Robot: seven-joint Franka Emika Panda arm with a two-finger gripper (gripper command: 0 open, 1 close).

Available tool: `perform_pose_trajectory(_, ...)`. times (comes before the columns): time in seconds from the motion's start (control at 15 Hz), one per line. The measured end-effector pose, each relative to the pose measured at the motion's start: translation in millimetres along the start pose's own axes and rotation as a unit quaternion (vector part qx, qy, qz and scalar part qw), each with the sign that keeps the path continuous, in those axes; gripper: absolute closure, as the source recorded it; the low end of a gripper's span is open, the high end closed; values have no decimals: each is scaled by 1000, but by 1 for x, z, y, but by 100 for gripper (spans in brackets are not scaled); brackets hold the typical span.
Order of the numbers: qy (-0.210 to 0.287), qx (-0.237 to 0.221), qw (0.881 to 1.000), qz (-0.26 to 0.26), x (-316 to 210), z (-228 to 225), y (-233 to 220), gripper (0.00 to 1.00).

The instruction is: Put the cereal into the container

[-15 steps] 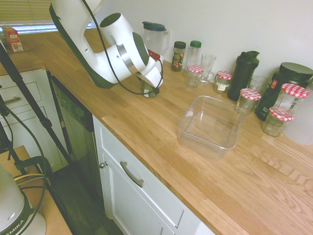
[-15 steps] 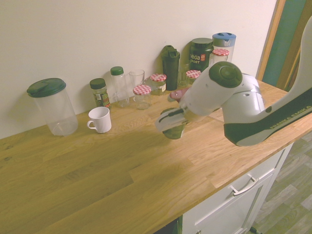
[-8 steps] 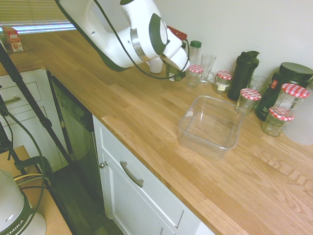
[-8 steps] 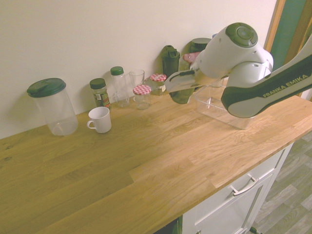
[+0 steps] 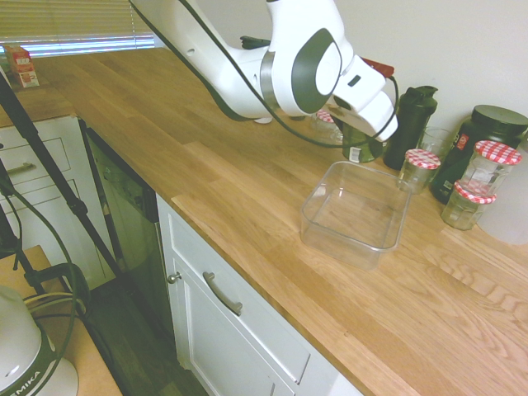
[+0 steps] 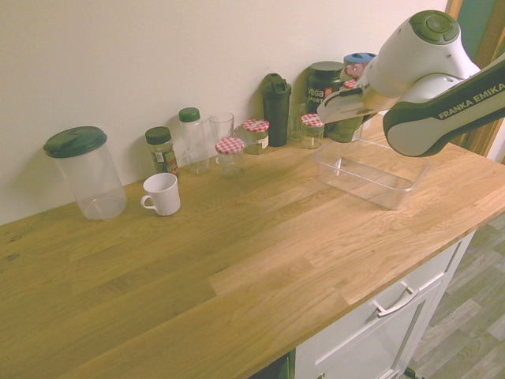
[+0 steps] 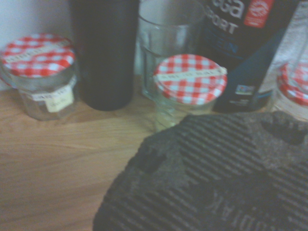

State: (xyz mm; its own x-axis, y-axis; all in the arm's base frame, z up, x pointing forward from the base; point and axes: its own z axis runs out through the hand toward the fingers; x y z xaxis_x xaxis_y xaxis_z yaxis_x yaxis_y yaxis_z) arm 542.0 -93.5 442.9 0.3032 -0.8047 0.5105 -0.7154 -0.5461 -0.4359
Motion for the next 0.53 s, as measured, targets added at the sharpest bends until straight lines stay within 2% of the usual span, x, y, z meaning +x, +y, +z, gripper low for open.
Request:
perform_pose_trajectory(0.27, -9, -36, 999, 8, 5, 11, 44, 100)
perform_pose_trajectory(0.53, -29, -43, 999, 14, -12, 47, 74, 100)
